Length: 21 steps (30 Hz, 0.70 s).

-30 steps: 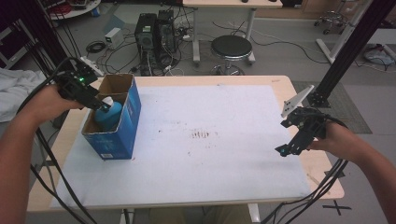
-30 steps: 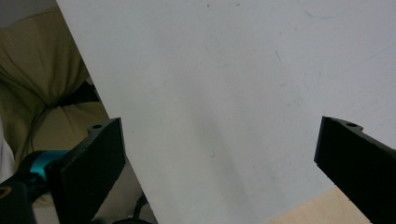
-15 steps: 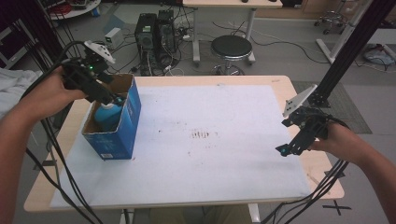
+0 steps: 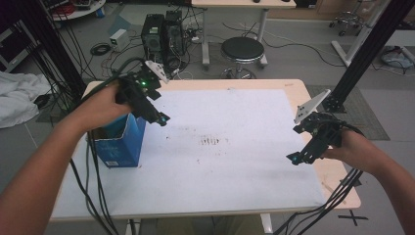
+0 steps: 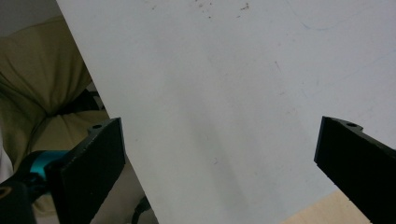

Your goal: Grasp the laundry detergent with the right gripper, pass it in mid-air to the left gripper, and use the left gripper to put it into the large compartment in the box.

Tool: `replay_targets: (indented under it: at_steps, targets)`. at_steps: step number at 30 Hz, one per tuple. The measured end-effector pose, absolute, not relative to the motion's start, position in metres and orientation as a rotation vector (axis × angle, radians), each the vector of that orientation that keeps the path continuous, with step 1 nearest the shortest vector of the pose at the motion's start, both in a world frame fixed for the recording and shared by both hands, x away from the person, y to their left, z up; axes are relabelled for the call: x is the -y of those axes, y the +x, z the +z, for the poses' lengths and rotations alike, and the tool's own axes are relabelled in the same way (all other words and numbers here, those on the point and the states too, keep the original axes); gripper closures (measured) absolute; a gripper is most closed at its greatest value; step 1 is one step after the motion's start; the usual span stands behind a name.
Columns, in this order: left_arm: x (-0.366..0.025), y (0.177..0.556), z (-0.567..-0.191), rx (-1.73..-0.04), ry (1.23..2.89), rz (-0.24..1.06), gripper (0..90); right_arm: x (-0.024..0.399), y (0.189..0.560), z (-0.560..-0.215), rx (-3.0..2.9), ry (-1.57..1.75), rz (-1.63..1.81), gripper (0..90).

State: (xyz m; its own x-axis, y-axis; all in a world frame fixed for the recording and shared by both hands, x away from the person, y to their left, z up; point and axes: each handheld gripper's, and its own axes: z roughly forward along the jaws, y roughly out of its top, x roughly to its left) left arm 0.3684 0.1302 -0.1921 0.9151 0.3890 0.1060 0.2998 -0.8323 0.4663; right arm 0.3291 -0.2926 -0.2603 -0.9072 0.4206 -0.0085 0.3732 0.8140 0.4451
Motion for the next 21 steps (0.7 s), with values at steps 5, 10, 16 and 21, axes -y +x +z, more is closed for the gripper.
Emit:
replay_targets:
  at_steps: [5, 10, 16, 21]
  targets:
    - [-0.105, 0.368, -0.204, -0.423, 2.669, 0.262, 19.2, 0.292, 0.327, -0.26, -2.888, 0.643, 0.674, 1.2]
    - [-0.09, 0.37, -0.214, -0.4, 2.679, 0.254, 9.1, 0.293, 0.325, -0.262, -2.885, 0.652, 0.679, 1.2]
    - [-0.081, 0.371, -0.221, -0.371, 2.689, 0.265, 9.1, 0.293, 0.324, -0.263, -2.884, 0.651, 0.686, 1.2]
    - [-0.075, 0.372, -0.225, -0.382, 2.695, 0.243, 9.2, 0.292, 0.326, -0.264, -2.879, 0.657, 0.686, 1.2]
